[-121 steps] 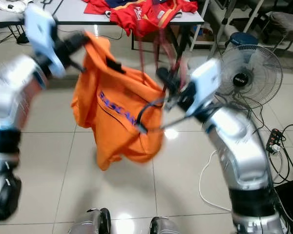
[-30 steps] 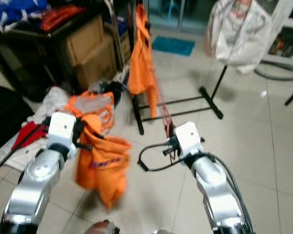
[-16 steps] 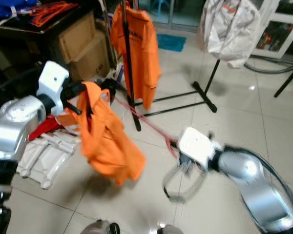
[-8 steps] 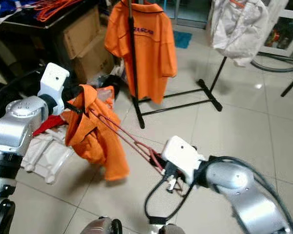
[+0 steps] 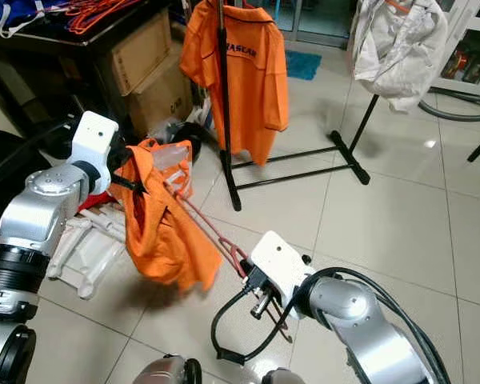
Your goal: Hang hanger
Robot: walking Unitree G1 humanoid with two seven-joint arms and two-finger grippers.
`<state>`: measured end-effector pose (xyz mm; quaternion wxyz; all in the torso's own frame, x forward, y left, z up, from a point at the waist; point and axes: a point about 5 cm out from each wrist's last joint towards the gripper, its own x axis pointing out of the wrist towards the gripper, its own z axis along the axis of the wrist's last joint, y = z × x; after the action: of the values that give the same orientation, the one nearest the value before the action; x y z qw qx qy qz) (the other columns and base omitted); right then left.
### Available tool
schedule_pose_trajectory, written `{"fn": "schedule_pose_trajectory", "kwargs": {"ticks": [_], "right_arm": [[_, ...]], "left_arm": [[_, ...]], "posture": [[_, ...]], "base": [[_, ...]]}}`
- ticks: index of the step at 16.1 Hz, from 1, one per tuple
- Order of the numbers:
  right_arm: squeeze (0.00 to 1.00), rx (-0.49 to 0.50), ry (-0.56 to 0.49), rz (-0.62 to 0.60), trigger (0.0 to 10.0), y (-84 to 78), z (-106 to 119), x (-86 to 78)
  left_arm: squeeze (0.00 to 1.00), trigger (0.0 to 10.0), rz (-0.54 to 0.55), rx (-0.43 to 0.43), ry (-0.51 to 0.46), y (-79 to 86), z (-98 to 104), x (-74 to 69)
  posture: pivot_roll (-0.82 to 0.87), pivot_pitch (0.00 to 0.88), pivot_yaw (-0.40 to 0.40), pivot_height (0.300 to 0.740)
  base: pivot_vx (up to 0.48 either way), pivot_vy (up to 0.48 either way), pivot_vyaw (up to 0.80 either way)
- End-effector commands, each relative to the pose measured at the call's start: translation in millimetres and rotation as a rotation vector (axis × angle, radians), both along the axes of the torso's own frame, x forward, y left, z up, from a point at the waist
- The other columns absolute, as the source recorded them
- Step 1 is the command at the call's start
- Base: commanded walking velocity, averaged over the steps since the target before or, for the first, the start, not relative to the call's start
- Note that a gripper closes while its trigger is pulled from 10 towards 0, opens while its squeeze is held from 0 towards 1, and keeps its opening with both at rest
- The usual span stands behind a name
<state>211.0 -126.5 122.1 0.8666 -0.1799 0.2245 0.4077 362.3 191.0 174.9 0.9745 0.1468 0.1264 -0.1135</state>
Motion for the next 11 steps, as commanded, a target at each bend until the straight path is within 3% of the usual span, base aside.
{"fn": "schedule_pose_trajectory", "kwargs": {"ticks": [1, 5, 8, 11], "right_arm": [[0.00, 0.003, -0.015, 0.011, 10.0, 4.4, 4.8, -2.4], [0.00, -0.020, 0.018, 0.077, 10.0, 4.8, 3.9, -11.5], [0.00, -0.069, 0.041, 0.088, 10.0, 8.0, -3.5, -14.5], [0.00, -0.114, 0.067, 0.044, 10.0, 3.6, -9.3, -14.0]], "left_arm": [[0.00, 10.0, 0.013, -0.017, -0.044, 0.6, 13.9, 1.8], [0.00, 10.0, 0.012, -0.039, -0.032, -2.0, 15.9, 0.6], [0.00, 10.0, -0.047, -0.082, -0.049, -14.1, 23.0, -3.3], [0.00, 10.0, -0.037, -0.085, -0.031, -17.0, 24.0, -5.1]], "posture": [[0.01, 0.110, 0.094, 0.740], [0.02, 0.130, 0.103, 0.740], [0.03, 0.146, 0.107, 0.740], [0.04, 0.164, 0.109, 0.740]], "base": [[0.000, 0.000, 0.00], [0.000, 0.000, 0.00], [0.000, 0.000, 0.00], [0.000, 0.000, 0.00]]}}
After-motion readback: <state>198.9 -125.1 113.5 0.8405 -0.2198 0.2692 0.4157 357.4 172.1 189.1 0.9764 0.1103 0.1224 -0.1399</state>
